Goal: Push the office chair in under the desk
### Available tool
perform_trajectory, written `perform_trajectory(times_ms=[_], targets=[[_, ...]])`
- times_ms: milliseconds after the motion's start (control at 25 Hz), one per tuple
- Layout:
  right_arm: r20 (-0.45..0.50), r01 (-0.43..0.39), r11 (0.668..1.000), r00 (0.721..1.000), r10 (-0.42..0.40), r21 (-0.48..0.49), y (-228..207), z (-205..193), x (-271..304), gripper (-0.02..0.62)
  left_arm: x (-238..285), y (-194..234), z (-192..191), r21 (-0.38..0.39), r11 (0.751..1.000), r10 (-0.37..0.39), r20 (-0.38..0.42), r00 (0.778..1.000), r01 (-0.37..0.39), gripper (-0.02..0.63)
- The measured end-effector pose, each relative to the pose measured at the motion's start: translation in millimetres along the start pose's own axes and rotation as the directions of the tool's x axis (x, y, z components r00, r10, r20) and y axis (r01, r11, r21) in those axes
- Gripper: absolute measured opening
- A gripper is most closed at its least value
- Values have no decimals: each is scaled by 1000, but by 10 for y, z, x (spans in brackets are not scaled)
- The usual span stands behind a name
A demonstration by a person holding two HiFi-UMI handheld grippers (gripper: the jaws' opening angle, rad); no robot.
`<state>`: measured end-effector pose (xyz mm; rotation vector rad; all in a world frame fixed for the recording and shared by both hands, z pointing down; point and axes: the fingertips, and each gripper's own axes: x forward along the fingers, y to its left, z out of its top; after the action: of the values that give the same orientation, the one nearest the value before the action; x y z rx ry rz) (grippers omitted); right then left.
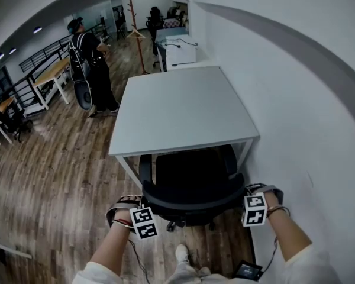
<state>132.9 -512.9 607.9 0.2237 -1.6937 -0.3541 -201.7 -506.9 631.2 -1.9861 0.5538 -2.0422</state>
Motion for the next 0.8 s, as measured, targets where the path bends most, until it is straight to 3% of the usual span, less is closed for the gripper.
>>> perform_trajectory(times_ms=[800], targets=[[4, 2, 1000, 1000, -2, 11, -389, 11, 159, 152, 196, 390, -3, 13, 1000, -16, 3, 1000, 16, 155]])
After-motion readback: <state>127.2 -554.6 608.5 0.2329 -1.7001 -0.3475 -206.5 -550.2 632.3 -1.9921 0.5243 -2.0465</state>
